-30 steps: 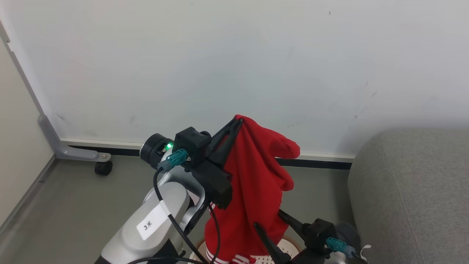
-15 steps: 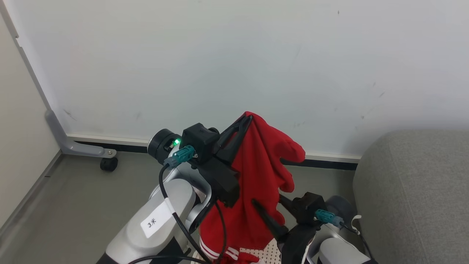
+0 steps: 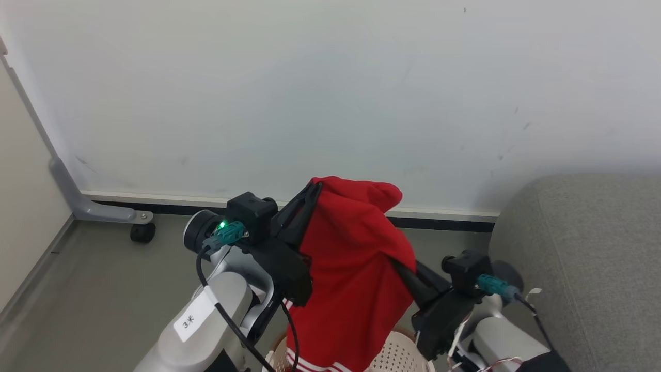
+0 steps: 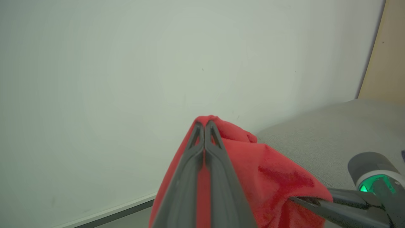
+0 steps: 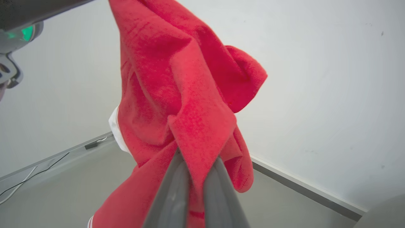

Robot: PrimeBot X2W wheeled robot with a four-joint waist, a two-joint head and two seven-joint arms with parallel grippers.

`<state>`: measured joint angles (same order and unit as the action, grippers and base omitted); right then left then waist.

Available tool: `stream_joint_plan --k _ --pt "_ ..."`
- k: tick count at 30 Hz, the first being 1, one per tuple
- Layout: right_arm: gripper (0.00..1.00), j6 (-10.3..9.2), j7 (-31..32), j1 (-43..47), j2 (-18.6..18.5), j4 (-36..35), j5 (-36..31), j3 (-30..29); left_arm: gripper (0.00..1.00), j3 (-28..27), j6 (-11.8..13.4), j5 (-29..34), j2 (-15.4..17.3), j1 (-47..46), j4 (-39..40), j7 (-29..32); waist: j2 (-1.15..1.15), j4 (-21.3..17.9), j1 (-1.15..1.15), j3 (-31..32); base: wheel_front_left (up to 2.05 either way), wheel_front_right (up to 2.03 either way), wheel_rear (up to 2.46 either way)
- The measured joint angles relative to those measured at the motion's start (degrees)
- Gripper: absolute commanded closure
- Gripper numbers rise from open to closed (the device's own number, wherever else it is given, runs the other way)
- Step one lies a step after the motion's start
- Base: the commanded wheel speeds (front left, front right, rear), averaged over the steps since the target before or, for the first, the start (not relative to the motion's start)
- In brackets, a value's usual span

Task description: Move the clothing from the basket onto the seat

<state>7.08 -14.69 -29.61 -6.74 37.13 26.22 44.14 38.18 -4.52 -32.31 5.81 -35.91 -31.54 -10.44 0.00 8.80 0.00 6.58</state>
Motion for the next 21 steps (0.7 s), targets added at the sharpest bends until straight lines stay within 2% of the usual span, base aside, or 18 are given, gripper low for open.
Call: stream_joint_plan --k 1,2,3,4,6,14,21 --pt "1.00 0.01 0.0 0.0 -1.0 -0.5 0.1 -0.6 0.79 -0.2 0.0 -0.3 0.1 0.5 -0.1 0.0 0.00 -0.3 0.00 0.0 0.00 0.00 0.00" --pt "1.00 0.00 0.0 0.0 -2.0 -0.9 0.1 -1.3 0.59 -0.5 0.0 -0.5 0.3 1.0 -0.1 -0.2 0.00 -0.5 0.00 0.0 0.00 0.00 0.00" --pt "1.00 0.00 0.0 0.0 -2.9 -1.4 0.2 -2.0 0.53 -0.8 0.0 -0.8 0.5 1.6 -0.1 -0.3 0.00 -0.8 0.00 0.0 0.00 0.00 0.00" --pt "1.00 0.00 0.0 0.0 -3.8 -1.9 0.4 -2.7 0.23 -0.9 0.1 -0.8 0.7 2.1 -0.1 -0.3 0.00 -1.1 0.00 0.1 0.00 0.00 0.00" --pt "1.00 0.00 0.0 0.0 -5.3 -3.0 0.6 -4.3 0.00 -1.1 0.3 -0.8 1.3 3.3 -0.1 -0.6 0.00 -1.8 0.00 0.2 0.00 0.00 0.00" --pt "1.00 -0.12 0.0 1.3 -10.8 -7.5 0.6 -9.3 0.00 -1.4 0.6 -2.1 1.7 7.7 1.9 -1.9 0.00 -5.0 0.00 0.8 0.00 0.00 0.00" --pt "1.00 -2.38 0.0 5.0 -16.2 -12.9 0.5 -13.0 0.00 -0.4 0.7 -2.1 1.2 12.1 5.0 -2.8 0.00 -9.2 0.00 1.5 0.00 0.00 0.00"
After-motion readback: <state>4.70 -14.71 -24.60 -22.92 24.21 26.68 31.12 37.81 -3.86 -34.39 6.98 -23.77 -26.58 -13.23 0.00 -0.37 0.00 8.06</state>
